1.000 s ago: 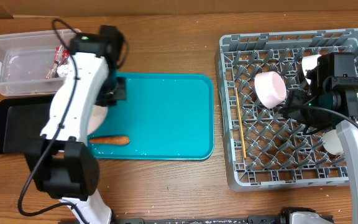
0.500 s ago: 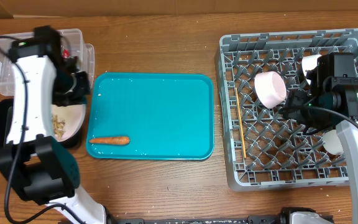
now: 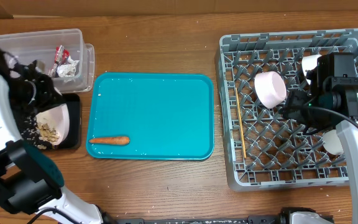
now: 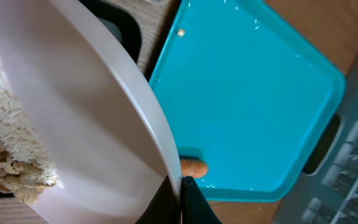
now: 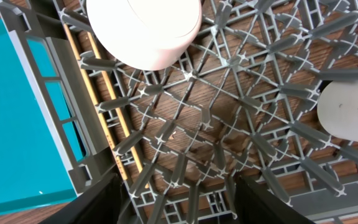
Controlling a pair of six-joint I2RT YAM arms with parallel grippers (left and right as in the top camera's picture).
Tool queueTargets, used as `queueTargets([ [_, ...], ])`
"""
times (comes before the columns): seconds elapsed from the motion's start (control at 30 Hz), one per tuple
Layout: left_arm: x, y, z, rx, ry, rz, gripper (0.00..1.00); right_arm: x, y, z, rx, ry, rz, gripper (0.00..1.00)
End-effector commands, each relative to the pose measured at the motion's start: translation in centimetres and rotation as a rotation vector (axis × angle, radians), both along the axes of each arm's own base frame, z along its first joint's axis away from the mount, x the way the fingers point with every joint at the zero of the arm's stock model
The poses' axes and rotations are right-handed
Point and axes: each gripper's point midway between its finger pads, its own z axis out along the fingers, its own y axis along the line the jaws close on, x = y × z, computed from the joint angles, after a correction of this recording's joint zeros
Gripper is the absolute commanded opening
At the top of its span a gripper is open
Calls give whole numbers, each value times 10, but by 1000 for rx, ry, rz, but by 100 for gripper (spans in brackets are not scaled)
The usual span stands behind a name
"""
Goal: Sort waste into correct bins and load items into the dishwasher
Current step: 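Tilt the plate with the left gripper to dump rice and peanuts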
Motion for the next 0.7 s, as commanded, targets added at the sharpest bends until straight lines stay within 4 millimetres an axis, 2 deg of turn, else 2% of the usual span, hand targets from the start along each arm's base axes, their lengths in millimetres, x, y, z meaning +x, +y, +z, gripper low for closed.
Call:
queueTargets([
  [0.0, 6, 4, 25, -74, -127, 9, 4, 1, -1, 2, 2, -7, -5, 61],
  [0.43, 5, 29, 53, -250, -307, 112, 5, 0, -1, 2, 2, -7, -5, 61],
  [0.67, 4, 36, 64, -367, -394, 168, 4, 0, -1, 1, 2, -3, -5, 61],
])
